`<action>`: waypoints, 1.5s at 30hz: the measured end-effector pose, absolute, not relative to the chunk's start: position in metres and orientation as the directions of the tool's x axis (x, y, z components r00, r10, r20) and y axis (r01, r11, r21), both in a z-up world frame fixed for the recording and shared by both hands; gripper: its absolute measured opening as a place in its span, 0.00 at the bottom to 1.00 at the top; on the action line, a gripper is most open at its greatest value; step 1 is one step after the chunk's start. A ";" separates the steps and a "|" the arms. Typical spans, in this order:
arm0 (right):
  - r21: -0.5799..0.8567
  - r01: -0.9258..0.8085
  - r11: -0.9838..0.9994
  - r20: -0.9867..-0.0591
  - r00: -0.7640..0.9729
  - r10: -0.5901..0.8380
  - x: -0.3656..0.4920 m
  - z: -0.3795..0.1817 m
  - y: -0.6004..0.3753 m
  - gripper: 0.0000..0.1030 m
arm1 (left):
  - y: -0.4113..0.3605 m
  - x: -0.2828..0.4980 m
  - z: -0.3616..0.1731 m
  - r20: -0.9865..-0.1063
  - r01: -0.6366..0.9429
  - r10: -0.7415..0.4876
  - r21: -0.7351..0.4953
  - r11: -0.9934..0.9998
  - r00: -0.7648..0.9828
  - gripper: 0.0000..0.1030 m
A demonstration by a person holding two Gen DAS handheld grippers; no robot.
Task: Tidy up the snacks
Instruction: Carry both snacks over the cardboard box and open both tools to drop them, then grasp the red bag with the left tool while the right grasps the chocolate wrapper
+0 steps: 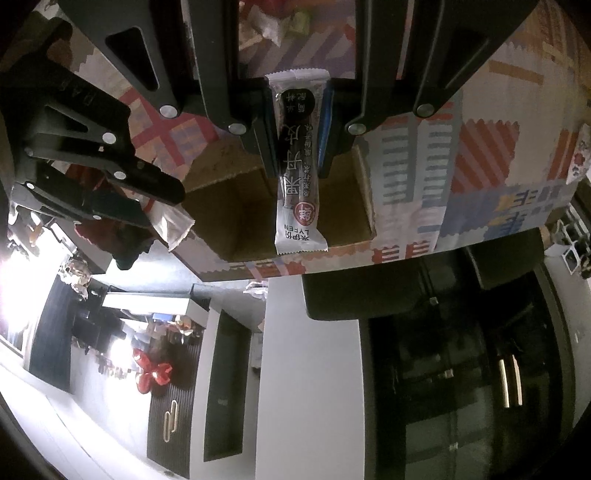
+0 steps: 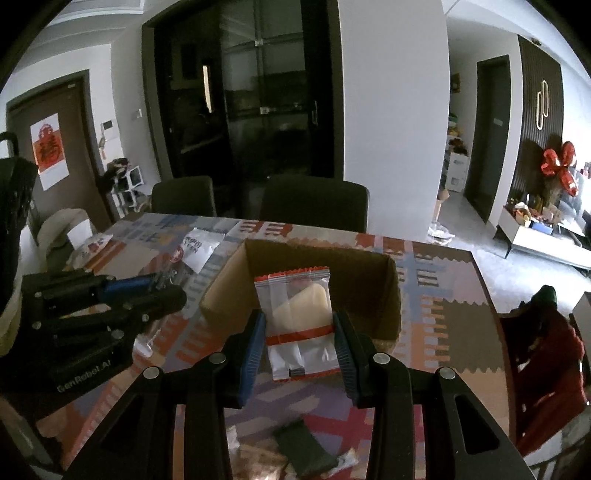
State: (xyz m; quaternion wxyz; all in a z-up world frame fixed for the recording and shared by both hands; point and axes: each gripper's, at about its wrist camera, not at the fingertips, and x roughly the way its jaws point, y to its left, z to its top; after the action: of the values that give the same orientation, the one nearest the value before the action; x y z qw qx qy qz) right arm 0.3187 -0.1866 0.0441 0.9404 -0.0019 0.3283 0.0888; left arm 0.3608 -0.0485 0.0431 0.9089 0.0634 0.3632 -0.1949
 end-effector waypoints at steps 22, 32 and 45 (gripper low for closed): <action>0.104 -0.109 0.989 -0.741 0.655 0.151 0.432 0.009 -0.209 0.40 | -0.073 0.471 0.012 -0.777 0.406 -0.293 -0.052 0.912 0.558 0.45; 0.088 -0.073 0.993 -0.739 0.664 0.114 0.419 0.009 -0.212 0.54 | -0.059 0.451 0.024 -0.754 0.381 -0.280 -0.043 0.924 0.594 0.55; 0.063 -0.081 0.995 -0.730 0.676 0.101 0.349 0.020 -0.211 0.54 | -0.041 0.377 0.042 -0.702 0.362 -0.282 -0.037 0.932 0.654 0.62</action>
State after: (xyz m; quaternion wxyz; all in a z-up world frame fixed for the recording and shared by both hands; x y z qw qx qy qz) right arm 0.3487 -0.2107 0.0203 0.9153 0.0126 0.3996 0.0498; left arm 0.3767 -0.0406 0.0421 0.9079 0.0532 0.3762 -0.1772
